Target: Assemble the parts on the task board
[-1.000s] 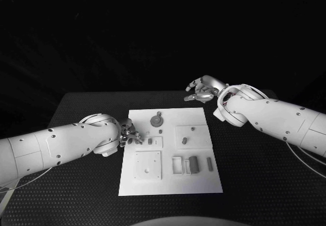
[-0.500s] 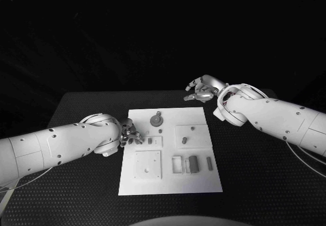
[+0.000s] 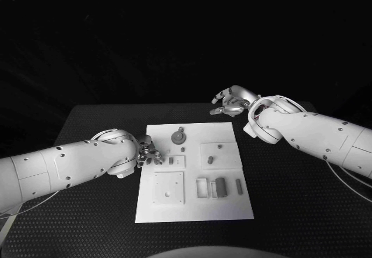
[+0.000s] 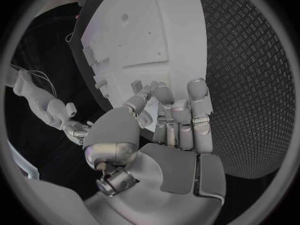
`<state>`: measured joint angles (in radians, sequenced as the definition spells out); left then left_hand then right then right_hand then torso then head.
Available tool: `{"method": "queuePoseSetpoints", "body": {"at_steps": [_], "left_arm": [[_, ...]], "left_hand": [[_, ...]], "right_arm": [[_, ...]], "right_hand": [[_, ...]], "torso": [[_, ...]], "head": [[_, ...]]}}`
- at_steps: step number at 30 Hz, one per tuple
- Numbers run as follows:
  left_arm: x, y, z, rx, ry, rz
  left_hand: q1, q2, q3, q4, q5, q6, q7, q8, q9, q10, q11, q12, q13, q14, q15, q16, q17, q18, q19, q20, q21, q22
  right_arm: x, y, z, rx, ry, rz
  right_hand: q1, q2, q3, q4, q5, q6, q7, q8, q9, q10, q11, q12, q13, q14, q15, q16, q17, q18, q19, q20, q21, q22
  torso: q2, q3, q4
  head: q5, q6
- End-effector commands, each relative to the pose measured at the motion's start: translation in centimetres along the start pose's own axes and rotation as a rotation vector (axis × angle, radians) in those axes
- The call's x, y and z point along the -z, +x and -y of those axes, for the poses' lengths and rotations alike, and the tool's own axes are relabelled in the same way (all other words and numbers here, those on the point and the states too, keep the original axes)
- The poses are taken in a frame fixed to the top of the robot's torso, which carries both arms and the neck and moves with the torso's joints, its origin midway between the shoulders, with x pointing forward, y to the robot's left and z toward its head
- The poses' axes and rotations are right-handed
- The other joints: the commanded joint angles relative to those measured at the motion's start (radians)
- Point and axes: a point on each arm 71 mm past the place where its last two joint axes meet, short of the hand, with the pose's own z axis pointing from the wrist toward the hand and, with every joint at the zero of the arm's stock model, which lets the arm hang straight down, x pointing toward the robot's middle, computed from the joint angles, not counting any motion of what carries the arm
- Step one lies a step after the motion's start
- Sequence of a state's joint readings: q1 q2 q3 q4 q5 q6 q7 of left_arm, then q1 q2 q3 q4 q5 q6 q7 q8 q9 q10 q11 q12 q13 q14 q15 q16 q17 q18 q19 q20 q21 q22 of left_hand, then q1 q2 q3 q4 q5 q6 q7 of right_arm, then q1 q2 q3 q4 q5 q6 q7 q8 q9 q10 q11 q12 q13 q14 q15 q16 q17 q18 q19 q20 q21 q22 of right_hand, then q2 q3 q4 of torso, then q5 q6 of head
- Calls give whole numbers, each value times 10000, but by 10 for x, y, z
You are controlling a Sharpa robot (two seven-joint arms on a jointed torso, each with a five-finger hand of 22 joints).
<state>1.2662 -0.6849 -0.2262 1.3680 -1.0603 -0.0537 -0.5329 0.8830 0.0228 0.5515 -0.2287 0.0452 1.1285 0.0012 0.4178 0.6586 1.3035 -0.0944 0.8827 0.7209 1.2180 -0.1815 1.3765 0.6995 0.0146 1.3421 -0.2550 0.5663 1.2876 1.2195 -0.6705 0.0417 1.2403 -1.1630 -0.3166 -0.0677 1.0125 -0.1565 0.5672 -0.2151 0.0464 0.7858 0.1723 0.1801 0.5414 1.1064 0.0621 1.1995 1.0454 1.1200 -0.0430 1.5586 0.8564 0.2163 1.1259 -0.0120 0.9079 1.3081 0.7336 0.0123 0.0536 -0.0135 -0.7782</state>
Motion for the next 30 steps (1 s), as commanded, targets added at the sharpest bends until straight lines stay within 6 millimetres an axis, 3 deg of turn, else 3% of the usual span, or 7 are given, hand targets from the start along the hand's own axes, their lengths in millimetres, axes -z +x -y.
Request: {"method": "queuePoseSetpoints", "body": {"at_steps": [1, 5, 13, 18, 19, 22, 30], "left_arm": [[-1, 2, 1, -91, -15, -135], [-1, 2, 2, 21, 5, -157], [-2, 2, 3, 44, 23, -144], [-2, 2, 4, 101, 30, -217], [-2, 2, 4, 112, 30, -218], [-2, 3, 4, 193, 20, -223], [-2, 3, 4, 187, 10, -260]], "left_hand": [[211, 142, 171, -114, 30, 237, 138, 41, 28, 64, -4, -68, 15, 72, -152, 30, -14, 41, 85, 15, 30, 17], [124, 94, 126, -54, 30, 224, 145, 29, 37, 60, 2, -81, 16, 67, -149, 19, -20, 35, 83, 24, 12, 15], [-159, -269, -15, 219, 31, 54, 196, -112, 20, 46, 45, -93, 49, 54, -119, 1, -25, 51, 87, 17, -47, 7], [-540, -621, -208, 512, 30, 50, 200, -142, 30, 36, 50, -102, 68, 53, -115, -8, -28, 56, 91, 17, -80, 5], [-691, -553, -430, 472, 32, 40, 201, -148, 44, 29, 47, -100, 82, 50, -113, -2, -23, 67, 84, 7, -84, 20], [-953, -660, -791, 413, 32, 30, 193, -166, 63, 17, 42, -104, 103, 37, -123, -3, -19, 77, 57, -1, -110, 34], [-1176, -855, -1008, 464, 33, 39, 174, -184, 78, 14, 23, -115, 118, 33, -142, -7, -18, 103, 52, -22, -147, 34]], "right_arm": [[0, 1, -1, 16, -80, -101], [0, 1, 0, 18, -73, -98], [0, 0, 0, 19, -66, -88], [0, 0, 0, 19, -66, -86], [0, 0, 0, 19, -67, -86], [0, 0, 0, 19, -64, -84], [0, 0, 0, 21, -59, -84]], "right_hand": [[22, 87, -68, 6, 29, -8, 47, 50, -17, -86, 5, 49, -11, -80, -23, -30, -15, 455, 22, -68, -52, 153], [21, 87, -68, 6, 29, -8, 47, 50, -17, -87, 5, 49, -12, -81, -22, -30, -16, 455, 22, -68, -52, 153], [21, 85, -69, 6, 29, -9, 47, 50, -17, -88, 5, 50, -13, -82, -22, -30, -16, 455, 21, -67, -53, 153], [21, 83, -70, 5, 29, -11, 48, 49, -18, -89, 6, 50, -14, -83, -22, -31, -17, 455, 20, -67, -54, 153], [21, 82, -70, 5, 29, -12, 48, 49, -18, -90, 6, 50, -15, -83, -22, -31, -17, 455, 20, -67, -54, 153], [21, 81, -70, 5, 29, -14, 48, 48, -19, -91, 6, 50, -16, -84, -22, -31, -17, 454, 20, -67, -55, 153], [21, 80, -70, 5, 29, -17, 49, 47, -20, -92, 7, 51, -18, -85, -21, -31, -18, 455, 18, -67, -56, 153]], "torso": [[2, -2, 1], [2, -1, 0], [5, 3, -4], [-2, 5, -2], [2, 6, 0], [0, 7, -3], [1, 8, -6]], "head": [[0, -2], [-3, -13], [-5, -22], [-2, -25], [-6, -26], [-6, -26], [-19, -37]]}}
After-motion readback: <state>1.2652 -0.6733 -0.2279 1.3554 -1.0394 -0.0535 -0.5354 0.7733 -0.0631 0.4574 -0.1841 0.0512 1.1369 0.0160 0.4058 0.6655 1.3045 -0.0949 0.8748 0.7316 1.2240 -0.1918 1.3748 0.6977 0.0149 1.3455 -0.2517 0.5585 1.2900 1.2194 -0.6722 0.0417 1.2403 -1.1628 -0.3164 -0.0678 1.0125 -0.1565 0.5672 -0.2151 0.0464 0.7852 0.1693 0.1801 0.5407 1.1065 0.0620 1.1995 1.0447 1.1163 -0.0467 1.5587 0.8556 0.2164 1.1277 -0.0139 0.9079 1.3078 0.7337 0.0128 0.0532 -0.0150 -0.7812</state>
